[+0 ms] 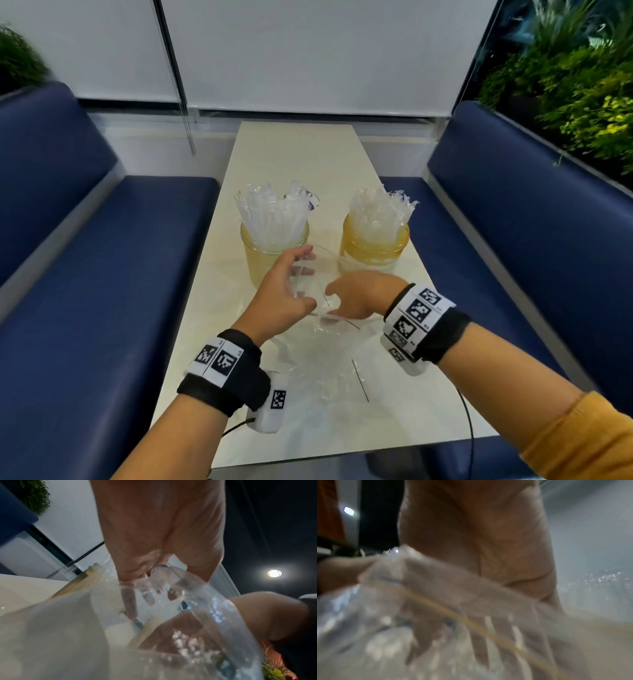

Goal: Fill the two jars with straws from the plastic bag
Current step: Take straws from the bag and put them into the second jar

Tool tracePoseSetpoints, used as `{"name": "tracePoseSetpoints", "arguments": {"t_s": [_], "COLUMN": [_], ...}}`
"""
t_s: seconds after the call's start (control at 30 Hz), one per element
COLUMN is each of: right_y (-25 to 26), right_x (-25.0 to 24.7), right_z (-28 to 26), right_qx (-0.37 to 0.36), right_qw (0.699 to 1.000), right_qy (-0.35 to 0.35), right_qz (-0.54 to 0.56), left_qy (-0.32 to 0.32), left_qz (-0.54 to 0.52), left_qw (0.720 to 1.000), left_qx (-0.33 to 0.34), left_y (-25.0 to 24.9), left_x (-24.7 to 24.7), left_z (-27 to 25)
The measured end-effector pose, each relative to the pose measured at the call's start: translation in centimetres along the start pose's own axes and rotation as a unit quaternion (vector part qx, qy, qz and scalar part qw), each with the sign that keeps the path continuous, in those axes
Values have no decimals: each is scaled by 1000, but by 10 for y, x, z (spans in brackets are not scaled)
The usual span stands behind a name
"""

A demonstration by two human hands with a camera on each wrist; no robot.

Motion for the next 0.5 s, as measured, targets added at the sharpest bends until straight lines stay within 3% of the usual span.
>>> {"name": "tracePoseSetpoints", "arguments": {"t_s": [0.17,0.3,0.5], "right_y": [3,0,-2], "right_x": [20,20,5], "right_z": [14,9,0], "right_qx": [17,-4,-4], "right_qw": [998,998,998], "right_qy": [60,65,56], "right_qz": [6,-27,17], "left_qy": [7,1,3], "left_qz": [3,7,30], "left_qw": [1000,1000,999], "left_qx": [1,3,16], "left_y": [-1,1,2], "left_x": [-2,-5,-9], "left_z": [-5,-5,-4]}}
Point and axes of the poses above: each hand's wrist, its own z-axis towards the middle knuckle, its own x-axis out of the palm, y = z × x, the point moved 3 cm from there along z, towards the middle knuckle, and after that the axes turned 9 degrees about -y, right-handed, at the moved point
